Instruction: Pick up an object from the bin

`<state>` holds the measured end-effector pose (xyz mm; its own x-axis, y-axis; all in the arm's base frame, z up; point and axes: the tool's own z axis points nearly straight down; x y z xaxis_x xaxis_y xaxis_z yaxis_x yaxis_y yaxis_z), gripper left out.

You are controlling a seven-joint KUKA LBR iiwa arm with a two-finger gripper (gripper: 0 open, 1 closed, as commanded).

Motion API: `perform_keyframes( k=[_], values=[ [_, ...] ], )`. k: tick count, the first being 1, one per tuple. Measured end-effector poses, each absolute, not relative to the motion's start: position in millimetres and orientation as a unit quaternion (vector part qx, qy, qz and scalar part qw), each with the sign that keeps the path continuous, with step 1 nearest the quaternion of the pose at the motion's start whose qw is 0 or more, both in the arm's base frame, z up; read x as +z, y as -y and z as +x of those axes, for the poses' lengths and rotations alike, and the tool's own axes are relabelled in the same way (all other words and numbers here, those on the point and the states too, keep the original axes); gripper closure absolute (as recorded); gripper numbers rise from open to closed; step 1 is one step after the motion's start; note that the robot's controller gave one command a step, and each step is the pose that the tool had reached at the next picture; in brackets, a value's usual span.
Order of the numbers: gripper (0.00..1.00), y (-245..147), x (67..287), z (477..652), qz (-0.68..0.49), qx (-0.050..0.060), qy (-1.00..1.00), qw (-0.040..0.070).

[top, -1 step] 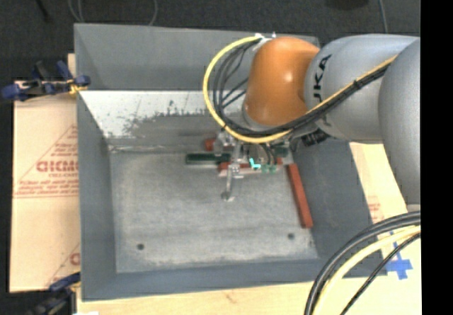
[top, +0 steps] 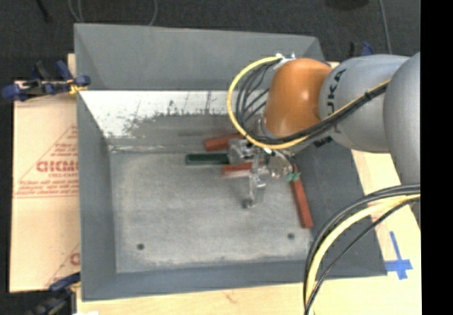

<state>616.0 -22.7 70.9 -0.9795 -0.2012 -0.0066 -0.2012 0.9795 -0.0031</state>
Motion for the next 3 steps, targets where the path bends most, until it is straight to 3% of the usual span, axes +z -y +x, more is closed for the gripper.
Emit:
perform_keyframes(
  k=[1, 2, 3],
  values=[
    [1.0, 20, 76, 619.7, -0.101, -0.001, -0.995, 0.01],
    [0.0, 20, 72, 616.0, -0.101, 0.0, -0.995, 0.004],
    [0.0, 82, 73, 613.2, -0.064, -0.001, -0.998, 0.005]
  ],
)
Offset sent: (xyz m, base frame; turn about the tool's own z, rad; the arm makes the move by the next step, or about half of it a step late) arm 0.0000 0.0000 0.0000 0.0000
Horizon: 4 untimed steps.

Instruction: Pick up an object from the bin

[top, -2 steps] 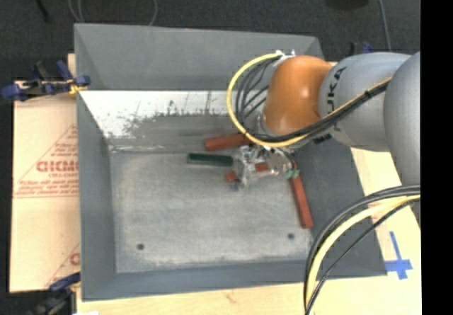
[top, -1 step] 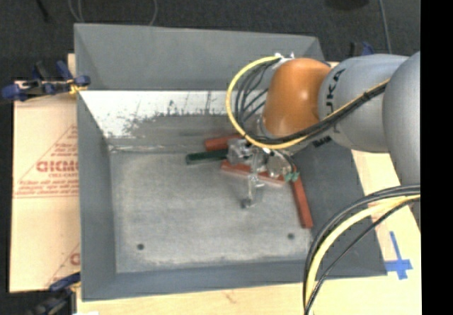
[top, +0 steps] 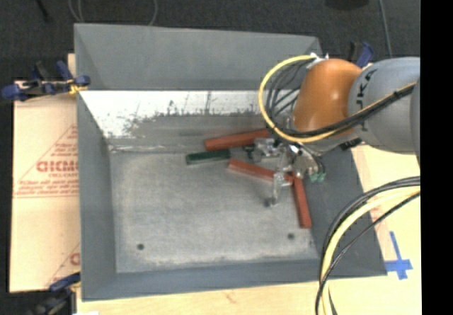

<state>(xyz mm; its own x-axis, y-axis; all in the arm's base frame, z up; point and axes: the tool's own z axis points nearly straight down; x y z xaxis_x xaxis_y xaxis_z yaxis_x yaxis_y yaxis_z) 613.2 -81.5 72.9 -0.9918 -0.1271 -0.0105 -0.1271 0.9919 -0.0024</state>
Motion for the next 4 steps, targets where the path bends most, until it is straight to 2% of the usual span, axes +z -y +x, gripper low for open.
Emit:
perform_keyframes(
  k=[1, 2, 3, 4],
  values=[
    [0.0, 69, 71, 655.4, -0.315, -0.001, -0.949, 0.001],
    [0.0, 91, 83, 623.3, -0.172, 0.0, -0.985, 0.003],
    [0.0, 99, 72, 616.6, -0.145, 0.001, -0.989, 0.004],
    [1.0, 99, 72, 616.4, -0.145, 0.001, -0.989, 0.004]
  ],
)
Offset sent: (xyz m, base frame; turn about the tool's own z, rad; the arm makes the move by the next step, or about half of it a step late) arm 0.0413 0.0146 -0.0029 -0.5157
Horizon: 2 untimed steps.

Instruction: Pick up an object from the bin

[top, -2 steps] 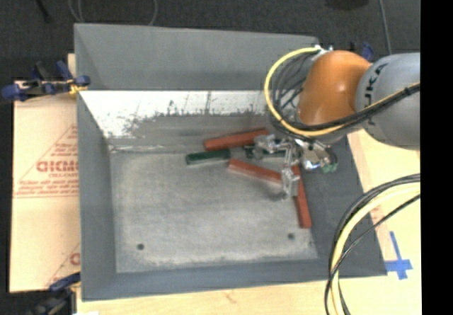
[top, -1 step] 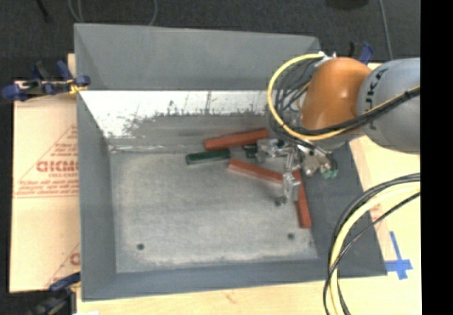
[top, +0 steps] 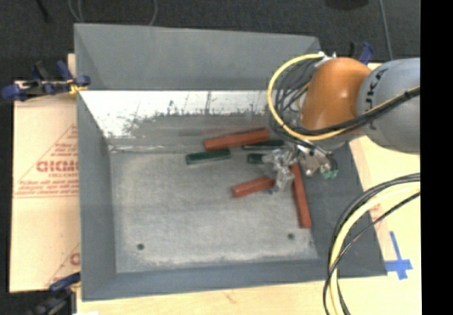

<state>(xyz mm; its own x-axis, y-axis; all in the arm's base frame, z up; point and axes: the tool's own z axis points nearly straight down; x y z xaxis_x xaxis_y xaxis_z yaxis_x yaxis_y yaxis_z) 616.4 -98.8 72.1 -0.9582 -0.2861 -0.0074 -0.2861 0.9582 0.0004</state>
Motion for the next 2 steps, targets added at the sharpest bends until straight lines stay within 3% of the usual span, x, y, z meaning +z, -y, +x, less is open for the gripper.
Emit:
perform_keyframes(
  k=[1, 2],
  values=[
    [1.0, 44, 193, 635.5, -0.171, -0.001, -0.985, 0.007],
    [1.0, -56, 288, 625.4, -0.334, -0.001, -0.942, 0.005]
  ],
)
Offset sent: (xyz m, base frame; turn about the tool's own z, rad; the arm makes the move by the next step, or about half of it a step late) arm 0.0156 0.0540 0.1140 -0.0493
